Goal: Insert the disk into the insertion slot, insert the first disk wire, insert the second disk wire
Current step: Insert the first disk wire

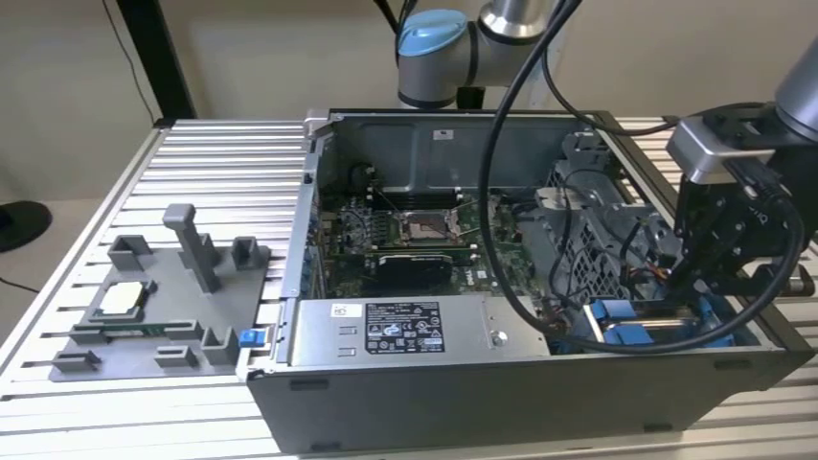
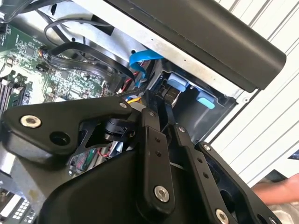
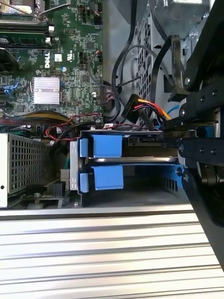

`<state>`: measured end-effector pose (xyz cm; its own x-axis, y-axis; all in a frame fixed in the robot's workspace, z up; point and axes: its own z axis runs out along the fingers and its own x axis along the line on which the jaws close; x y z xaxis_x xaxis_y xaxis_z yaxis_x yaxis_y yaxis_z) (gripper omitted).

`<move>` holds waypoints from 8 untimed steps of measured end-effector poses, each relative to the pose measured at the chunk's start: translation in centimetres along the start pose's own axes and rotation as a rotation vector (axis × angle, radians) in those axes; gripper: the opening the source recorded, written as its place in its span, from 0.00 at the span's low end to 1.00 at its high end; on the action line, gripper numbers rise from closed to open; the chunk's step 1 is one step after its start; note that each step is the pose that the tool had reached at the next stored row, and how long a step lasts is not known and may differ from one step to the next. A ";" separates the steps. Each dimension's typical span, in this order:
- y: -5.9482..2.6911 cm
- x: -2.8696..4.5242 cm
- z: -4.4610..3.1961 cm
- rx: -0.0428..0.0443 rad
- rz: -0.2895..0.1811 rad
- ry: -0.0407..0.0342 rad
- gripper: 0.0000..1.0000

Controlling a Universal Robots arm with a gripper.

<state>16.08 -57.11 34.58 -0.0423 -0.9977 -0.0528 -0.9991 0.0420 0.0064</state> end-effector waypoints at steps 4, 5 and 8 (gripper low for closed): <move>0.00 0.09 0.06 0.0000 0.000 0.0003 0.00; 0.00 0.10 0.07 0.0000 0.000 0.0008 0.00; 0.02 0.12 0.19 0.0002 0.000 0.0015 0.00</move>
<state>16.06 -57.21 34.38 -0.0423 -0.9978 -0.0512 -0.9991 0.0421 0.0062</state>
